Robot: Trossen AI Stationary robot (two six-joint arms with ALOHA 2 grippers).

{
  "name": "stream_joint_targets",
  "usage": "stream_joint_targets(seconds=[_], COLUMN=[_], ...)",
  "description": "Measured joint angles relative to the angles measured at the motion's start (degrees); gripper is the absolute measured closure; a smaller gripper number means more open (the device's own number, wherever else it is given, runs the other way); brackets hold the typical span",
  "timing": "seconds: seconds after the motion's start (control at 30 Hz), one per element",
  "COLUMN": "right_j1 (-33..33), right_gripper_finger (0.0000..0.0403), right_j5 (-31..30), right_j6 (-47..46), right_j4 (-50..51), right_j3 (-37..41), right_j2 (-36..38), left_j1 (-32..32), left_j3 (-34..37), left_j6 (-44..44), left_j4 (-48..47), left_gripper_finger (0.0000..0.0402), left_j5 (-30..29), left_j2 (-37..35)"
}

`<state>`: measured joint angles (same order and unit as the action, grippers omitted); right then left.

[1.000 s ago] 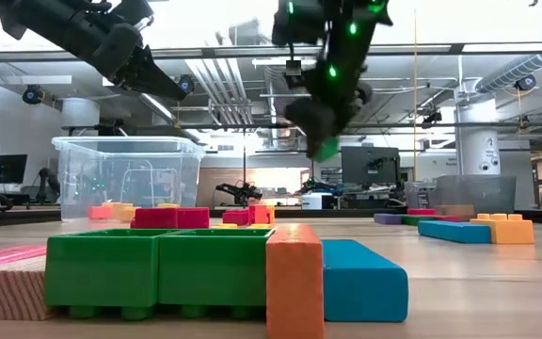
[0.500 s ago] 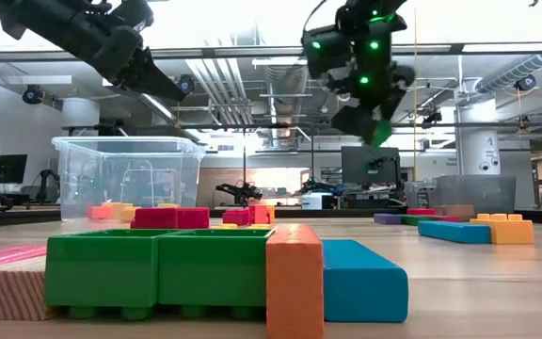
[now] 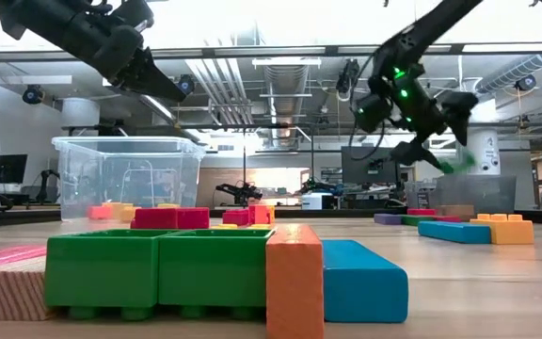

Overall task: Sort blocks by size
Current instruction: Put the green rectangular wooden block into the black bin, then put the orange rectangular wooden block into the black bin

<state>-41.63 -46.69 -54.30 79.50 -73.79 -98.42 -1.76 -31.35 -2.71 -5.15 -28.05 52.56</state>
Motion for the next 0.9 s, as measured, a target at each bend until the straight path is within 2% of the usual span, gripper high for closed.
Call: stream_joint_targets(seconds=[0.2,0.33,0.47,0.57,0.67,0.73,0.9], right_j1=[1.1,6.1,14.2,22.3,31.1,36.6,48.4], right_gripper_finger=[0.0039,0.0037,0.0036,0.0035,0.0035,0.0035,0.0035], right_j5=[-1.3,-1.4,-1.4,-3.9,-6.5,-8.1,-10.4], right_j6=[2.2,3.6,4.7,3.4,0.2,-0.6,0.8], right_j4=[-0.9,-3.5,-7.1,-8.7,-9.5,-11.1,-17.7], right_j3=[-0.5,-0.7,-0.7,-0.7,-0.7,-0.7,-0.7], right_j2=[0.6,1.2,2.0,2.7,2.7,2.7,2.7], left_j1=[0.0,0.0,-0.1,-0.3,-1.7,-3.7,-12.1], left_j3=[0.0,0.0,0.0,0.0,0.0,0.0,0.0], left_j6=[0.2,1.2,5.8,11.8,17.3,20.2,24.9], left_j4=[0.0,0.0,-0.9,-3.8,-6.7,-7.0,-6.1], left_gripper_finger=[0.0205,0.0205,0.0205,0.0205,0.0205,0.0205,0.0205], left_j5=[0.0,0.0,0.0,0.6,4.7,6.9,7.4], left_j2=[0.1,0.1,0.1,0.1,0.1,0.1,0.2])
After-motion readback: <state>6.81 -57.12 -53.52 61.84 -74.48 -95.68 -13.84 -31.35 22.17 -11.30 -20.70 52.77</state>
